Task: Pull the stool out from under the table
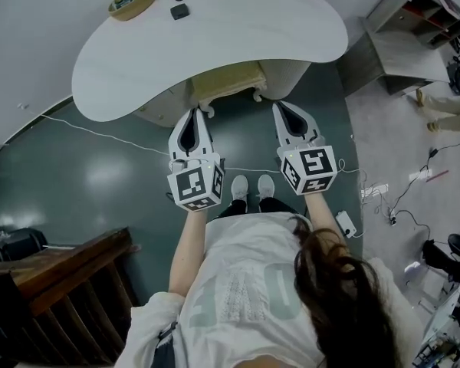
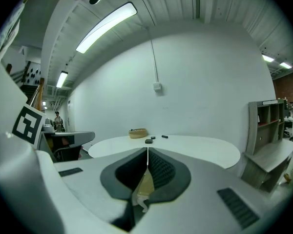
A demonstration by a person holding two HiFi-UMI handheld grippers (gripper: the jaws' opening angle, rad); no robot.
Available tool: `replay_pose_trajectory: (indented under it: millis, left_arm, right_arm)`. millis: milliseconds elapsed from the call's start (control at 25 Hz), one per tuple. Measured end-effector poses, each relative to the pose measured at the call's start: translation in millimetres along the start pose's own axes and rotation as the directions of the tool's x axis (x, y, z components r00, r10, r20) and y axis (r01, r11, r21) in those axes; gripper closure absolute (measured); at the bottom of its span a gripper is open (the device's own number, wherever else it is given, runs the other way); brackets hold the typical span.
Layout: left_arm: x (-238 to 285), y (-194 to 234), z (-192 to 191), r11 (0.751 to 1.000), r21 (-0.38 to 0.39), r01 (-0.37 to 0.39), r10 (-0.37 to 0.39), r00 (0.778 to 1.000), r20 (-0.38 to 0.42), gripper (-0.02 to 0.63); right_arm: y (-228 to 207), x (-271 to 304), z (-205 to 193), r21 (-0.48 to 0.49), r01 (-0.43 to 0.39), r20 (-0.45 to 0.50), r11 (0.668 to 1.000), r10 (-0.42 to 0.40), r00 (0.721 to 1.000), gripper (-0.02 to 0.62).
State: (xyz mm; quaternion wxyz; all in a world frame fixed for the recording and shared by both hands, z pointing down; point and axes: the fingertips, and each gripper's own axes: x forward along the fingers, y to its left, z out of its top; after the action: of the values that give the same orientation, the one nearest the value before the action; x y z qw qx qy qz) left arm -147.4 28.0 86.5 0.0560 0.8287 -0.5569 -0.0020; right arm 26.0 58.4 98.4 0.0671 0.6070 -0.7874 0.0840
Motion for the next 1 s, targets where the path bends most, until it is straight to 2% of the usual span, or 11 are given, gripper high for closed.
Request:
replay_pose_trajectory:
  millis: [320,520,560,600,640,680,1000]
  left_arm:
    - [7.8,-15.4,-5.9,0.998,0.006,-0.056,0.056,0.998,-0.008,0.578]
    - [8.6,-18.3,-4.0,0.997,0.017,-0.073,0.073,0.997,-0.001,0.577]
    - [8.7,-20.0,-3.9,0.998,0.013,-0.065,0.065,0.998,0.000,0.572]
    - [9.1,-21.8,-4.4,0.998,0.009,-0.055,0.055,0.999,0.001,0.528]
    - [9.9,-23.5,-5.1,0.999,0.007,-0.046,0.046,0.999,0.001,0.378]
    - [10.2,-24.8,-5.7,0.999,0.006,-0.042,0.042,0.999,0.003,0.314]
    - [9.3,-24.4,-12.7,0.999,-0.013,-0.040,0.040,0.999,-0.011,0.310]
  right_arm:
    - [-22.6,7.4,-0.9,-0.015,-0.007,0.011,1.000,0.008,1.000,0.563]
    - [-28.2,7.3,-0.5,0.019,-0.043,0.020,0.999,0.043,0.999,0.560]
    - [-27.4,7.5,-1.2,0.025,-0.057,0.021,0.998,0.056,0.998,0.526]
    - [-25.9,8.2,-2.5,0.031,-0.074,0.020,0.997,0.073,0.997,0.390]
    - [-24.8,9.0,-3.9,0.036,-0.088,0.019,0.995,0.088,0.996,0.309]
    - [-24.6,9.5,-4.9,0.037,-0.095,0.020,0.995,0.095,0.995,0.289]
    - [-25.7,14.0,-8.9,0.079,-0.117,0.026,0.990,0.116,0.993,0.284]
